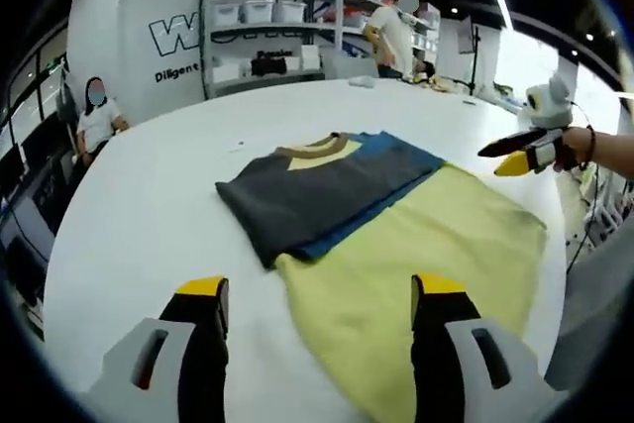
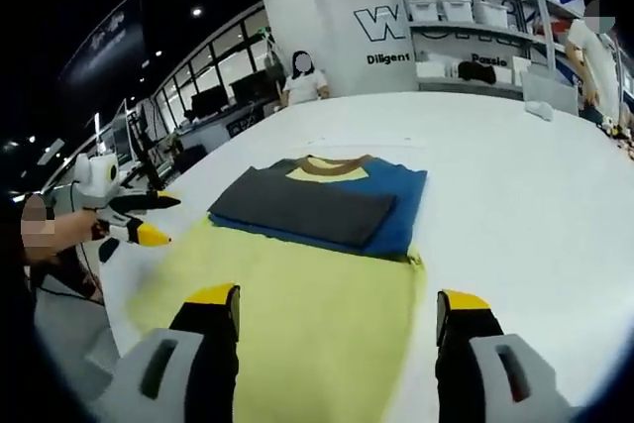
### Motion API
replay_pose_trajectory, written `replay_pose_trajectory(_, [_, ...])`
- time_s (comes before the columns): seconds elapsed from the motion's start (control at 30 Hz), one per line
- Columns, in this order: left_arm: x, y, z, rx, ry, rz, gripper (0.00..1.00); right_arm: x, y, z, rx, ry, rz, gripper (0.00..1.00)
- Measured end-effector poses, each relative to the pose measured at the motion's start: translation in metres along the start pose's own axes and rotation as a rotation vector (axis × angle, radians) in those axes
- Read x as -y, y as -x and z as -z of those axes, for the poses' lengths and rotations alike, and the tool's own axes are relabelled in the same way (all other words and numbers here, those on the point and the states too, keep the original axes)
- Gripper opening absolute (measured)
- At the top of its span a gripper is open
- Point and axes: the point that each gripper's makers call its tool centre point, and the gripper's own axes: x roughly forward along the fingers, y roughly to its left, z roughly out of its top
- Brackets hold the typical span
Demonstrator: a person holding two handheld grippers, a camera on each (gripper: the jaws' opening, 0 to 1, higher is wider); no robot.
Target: Fold the garment on the visible template until the final outline fits inside the template.
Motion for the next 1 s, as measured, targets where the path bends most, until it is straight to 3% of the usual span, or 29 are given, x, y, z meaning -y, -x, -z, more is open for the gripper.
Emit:
replay_pose_trajectory(0.27, [0.016,0.018,0.013,-0.009,0.004,-0.001,0.76,-0.016,0.020,0.013,-0.011,0.008,-0.027,0.88])
replay_pose_trajectory(0.5, [0.027,0.036,0.023,-0.019,0.012,0.006,0.83,-0.029,0.038,0.035,-0.041,-0.003,-0.049,0.91])
replay_pose_trajectory(0.8, [0.036,0.054,0.053,-0.109,0.059,0.015,0.88,-0.039,0.058,0.059,-0.089,-0.008,-0.067,0.93])
replay_pose_trajectory(1.0, [0.042,0.065,0.072,-0.168,0.077,-0.008,0.85,-0.040,0.068,0.077,-0.114,-0.014,-0.048,0.91])
